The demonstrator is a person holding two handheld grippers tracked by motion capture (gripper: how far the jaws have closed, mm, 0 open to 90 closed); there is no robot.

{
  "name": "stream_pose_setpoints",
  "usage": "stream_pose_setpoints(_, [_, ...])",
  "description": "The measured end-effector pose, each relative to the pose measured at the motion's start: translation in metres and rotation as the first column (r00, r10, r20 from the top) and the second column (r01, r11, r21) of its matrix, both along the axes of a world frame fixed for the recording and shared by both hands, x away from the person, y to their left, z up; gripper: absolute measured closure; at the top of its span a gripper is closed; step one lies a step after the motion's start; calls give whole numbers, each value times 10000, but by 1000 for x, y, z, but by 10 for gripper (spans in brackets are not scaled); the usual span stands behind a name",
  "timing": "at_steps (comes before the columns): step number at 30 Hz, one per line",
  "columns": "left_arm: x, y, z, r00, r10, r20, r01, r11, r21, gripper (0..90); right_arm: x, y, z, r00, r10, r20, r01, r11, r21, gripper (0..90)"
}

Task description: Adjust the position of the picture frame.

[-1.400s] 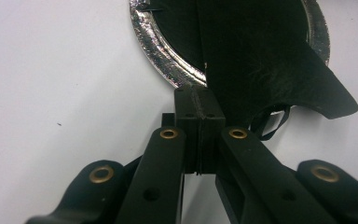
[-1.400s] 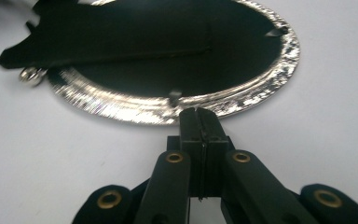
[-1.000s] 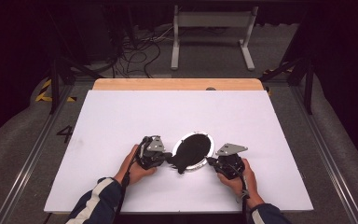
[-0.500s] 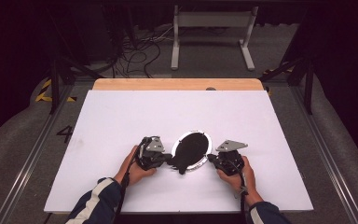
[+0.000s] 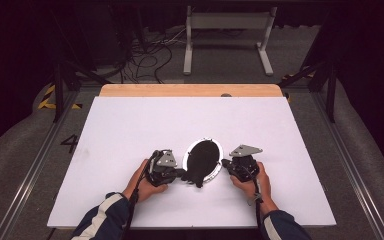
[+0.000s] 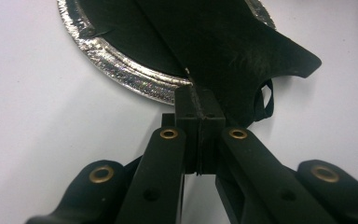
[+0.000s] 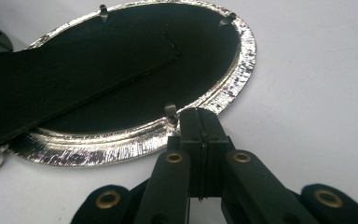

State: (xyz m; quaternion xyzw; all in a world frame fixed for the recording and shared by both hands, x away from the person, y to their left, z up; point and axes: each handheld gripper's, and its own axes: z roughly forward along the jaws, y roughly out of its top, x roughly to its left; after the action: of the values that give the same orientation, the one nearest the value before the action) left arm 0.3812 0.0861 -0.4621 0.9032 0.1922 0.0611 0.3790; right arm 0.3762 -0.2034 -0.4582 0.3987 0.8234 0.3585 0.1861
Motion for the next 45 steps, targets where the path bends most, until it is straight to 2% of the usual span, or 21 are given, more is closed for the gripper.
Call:
stream_pose_setpoints(6, [-4, -1, 0, 9999, -116, 68, 116, 9999, 8, 900, -1, 1, 0, 10000, 17, 95, -16, 9999, -107, 900])
stream_pose_setpoints(10, [-5, -1, 0, 9999, -162, -40, 162, 9999, -18, 900, -7, 0, 0, 9995, 242, -180, -239, 9995, 182, 900])
stream_pose_setpoints(17, [-10, -6, 0, 9996, -287, 81, 286, 9996, 81, 900, -21, 2, 1, 9976, 614, -324, -608, 9980, 189, 900])
stream_pose_setpoints(24, [-9, -6, -1, 9994, -339, 3, 339, 9994, -55, 900, -16, 1, 0, 9982, 440, -416, -421, 9980, 471, 900])
stream_pose_setpoints(29, [-8, -5, -1, 9994, -349, -70, 348, 9993, -99, 900, -10, 7, 0, 9995, 303, -134, -301, 9995, 113, 900])
stream_pose_setpoints(32, [-9, -5, -1, 9994, -342, -12, 342, 9994, -78, 899, -10, 7, -1, 9994, 326, -84, -325, 9994, 155, 900])
stream_pose_setpoints(34, [-9, -5, -1, 9996, -255, -110, 254, 9996, -133, 899, -9, 6, -1, 9994, 336, -107, -334, 9993, 169, 900])
stream_pose_setpoints(42, [-9, -7, -1, 9999, -144, 11, 144, 9998, -121, 899, -4, 7, -2, 9998, 217, 25, -217, 9996, 171, 900])
stream_pose_setpoints(43, [-10, -6, 0, 9997, -247, 47, 247, 9997, -69, 899, -4, 7, -2, 9997, 229, -6, -229, 9995, 194, 900])
stream_pose_setpoints(44, [-13, -4, 3, 9997, -211, 121, 212, 9998, -40, 899, -5, 6, -1, 9996, 286, -59, -285, 9993, 235, 900])
stream_pose_setpoints(45, [-17, -1, 7, 9988, -308, 380, 306, 9995, 64, 898, -7, 4, 0, 9991, 396, -125, -393, 9989, 241, 900])
